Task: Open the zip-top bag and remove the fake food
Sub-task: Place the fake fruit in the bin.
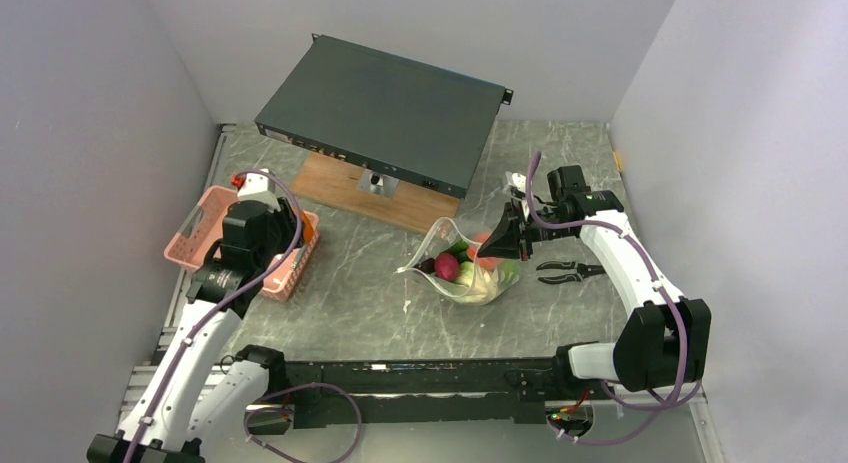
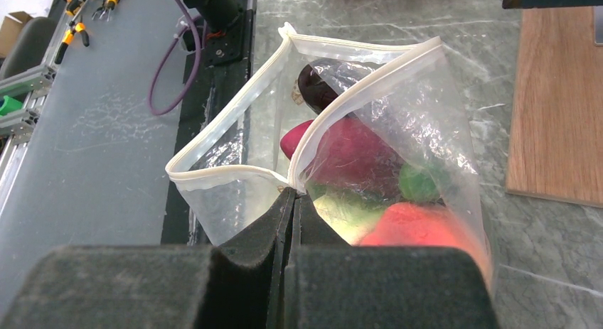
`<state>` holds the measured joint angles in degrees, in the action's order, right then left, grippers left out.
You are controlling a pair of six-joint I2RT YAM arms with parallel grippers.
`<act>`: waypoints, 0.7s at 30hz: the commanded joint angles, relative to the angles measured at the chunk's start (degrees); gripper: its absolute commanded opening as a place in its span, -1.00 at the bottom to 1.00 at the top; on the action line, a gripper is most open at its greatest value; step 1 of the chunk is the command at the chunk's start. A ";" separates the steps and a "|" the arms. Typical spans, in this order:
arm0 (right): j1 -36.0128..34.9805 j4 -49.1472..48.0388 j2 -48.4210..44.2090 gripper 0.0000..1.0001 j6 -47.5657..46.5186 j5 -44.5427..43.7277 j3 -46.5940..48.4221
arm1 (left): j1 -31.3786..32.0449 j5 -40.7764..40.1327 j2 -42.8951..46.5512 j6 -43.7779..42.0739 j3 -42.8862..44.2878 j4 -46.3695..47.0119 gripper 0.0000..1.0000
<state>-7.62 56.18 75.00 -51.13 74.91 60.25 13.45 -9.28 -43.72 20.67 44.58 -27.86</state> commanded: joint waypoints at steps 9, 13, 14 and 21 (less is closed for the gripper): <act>0.37 -1.76 -0.67 -1.00 -0.20 0.56 -0.31 | -4.06 0.14 -2.42 1.92 -0.24 2.18 -1.00; 0.48 -1.83 -0.71 -1.00 -0.19 0.54 -0.31 | -5.19 -0.34 -3.47 2.08 -0.29 2.49 -1.00; 0.42 -1.85 -0.74 -1.00 -0.19 0.50 -0.33 | -5.45 -0.43 -3.78 2.15 -0.33 2.58 -1.00; 0.48 -1.84 -0.66 -1.00 -0.19 0.54 -0.40 | -7.67 -0.74 -5.88 2.66 -0.74 3.46 -1.00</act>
<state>-7.35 55.77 75.00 -50.92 74.87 60.23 7.03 -9.34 -48.73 22.24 44.23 -27.20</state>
